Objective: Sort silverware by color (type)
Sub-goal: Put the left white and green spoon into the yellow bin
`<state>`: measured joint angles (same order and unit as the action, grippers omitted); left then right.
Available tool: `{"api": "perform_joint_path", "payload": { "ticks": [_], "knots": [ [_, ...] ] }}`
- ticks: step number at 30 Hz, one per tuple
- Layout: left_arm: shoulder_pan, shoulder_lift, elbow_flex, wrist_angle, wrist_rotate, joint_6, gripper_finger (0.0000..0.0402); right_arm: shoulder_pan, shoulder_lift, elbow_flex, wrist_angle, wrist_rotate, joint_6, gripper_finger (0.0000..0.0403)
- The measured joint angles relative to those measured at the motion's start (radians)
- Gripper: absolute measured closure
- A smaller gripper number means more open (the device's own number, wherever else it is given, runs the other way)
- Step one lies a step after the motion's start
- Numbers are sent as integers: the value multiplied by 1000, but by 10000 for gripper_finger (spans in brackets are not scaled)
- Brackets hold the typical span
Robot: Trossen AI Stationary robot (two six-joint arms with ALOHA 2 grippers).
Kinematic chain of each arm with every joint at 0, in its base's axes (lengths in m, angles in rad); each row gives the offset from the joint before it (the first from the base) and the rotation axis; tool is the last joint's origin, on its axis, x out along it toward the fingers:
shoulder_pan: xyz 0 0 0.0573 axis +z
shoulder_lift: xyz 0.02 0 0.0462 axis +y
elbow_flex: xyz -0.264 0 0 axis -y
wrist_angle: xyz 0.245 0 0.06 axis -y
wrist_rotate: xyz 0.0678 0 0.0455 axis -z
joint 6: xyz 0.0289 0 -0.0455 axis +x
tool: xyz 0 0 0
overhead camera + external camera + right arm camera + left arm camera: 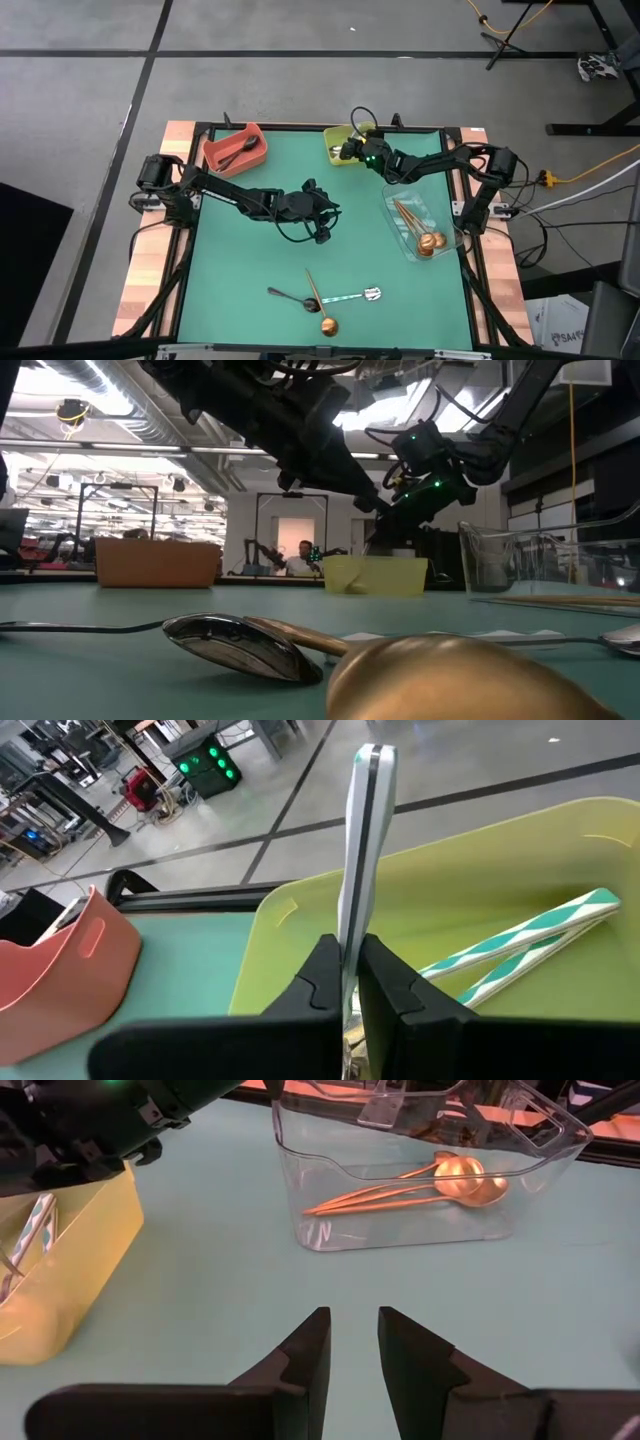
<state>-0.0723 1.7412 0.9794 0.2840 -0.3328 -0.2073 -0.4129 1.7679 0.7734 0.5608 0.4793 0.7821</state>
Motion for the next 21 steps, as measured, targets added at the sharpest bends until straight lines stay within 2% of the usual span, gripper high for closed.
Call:
{"api": "perform_joint_path", "payload": {
  "ticks": [14,21],
  "knots": [
    [0,0,0,0,0,0,321,0,0,0,-3,18,-1,397],
    [0,0,0,0,0,0,321,0,0,0,-16,29,-3,352]
  ]
}}
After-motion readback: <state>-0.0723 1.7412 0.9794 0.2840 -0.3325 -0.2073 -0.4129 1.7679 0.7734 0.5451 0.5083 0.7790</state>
